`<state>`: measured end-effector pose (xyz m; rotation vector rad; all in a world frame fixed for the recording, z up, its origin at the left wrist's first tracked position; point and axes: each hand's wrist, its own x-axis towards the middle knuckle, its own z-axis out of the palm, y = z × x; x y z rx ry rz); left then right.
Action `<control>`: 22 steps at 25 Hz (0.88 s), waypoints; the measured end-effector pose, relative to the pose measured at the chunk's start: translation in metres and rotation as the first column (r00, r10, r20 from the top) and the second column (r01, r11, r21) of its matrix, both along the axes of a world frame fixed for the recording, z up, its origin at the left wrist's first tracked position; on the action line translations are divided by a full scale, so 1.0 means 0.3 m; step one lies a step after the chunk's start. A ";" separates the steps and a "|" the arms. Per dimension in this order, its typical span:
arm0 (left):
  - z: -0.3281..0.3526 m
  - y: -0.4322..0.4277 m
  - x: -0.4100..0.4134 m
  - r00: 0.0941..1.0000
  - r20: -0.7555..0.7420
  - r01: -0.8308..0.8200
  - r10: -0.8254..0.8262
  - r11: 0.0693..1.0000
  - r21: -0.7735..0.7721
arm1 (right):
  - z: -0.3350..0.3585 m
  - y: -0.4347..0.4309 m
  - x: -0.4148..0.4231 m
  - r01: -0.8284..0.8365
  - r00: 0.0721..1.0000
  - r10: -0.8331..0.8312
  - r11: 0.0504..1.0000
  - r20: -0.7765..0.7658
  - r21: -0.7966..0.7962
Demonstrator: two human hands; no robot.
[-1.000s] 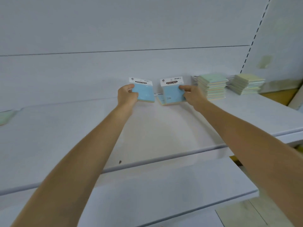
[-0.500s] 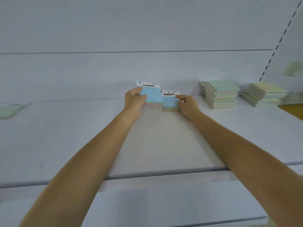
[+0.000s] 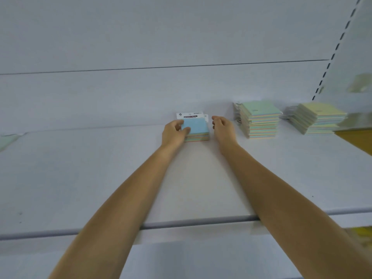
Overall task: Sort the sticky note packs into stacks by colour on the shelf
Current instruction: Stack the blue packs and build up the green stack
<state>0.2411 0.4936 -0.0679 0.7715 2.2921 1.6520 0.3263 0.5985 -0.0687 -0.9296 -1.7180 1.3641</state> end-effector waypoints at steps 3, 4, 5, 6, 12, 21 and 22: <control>-0.002 0.003 -0.007 1.000 -0.003 0.011 -0.011 0.999 -0.040 | 0.007 -0.002 0.000 -0.010 1.000 0.009 0.999 -0.025 -0.033; 0.000 0.002 -0.008 1.000 -0.013 0.025 -0.026 0.998 -0.056 | 0.009 -0.008 0.001 -0.010 1.000 0.010 1.000 -0.007 -0.007; 0.001 -0.001 -0.007 0.999 -0.034 0.036 -0.039 0.996 -0.078 | 0.011 -0.016 0.004 -0.005 1.000 0.004 0.999 0.024 0.045; 0.004 -0.011 -0.007 0.996 -0.074 0.038 -0.046 0.994 -0.100 | 0.011 -0.025 0.006 -0.004 0.998 -0.004 0.991 0.063 0.130; 0.012 -0.287 -0.081 0.933 -0.360 -0.093 -0.010 0.959 -0.268 | 0.009 -0.127 -0.016 -0.284 0.941 0.046 0.644 0.334 0.710; 0.038 -1.030 -0.387 0.816 -0.561 -0.444 0.137 0.770 -0.457 | 0.107 -0.602 -0.328 -0.713 0.696 0.096 0.213 0.712 0.668; 0.039 -1.101 -0.408 0.812 -0.569 -0.453 0.131 0.757 -0.471 | 0.110 -0.669 -0.372 -0.730 0.678 0.117 0.214 0.725 0.649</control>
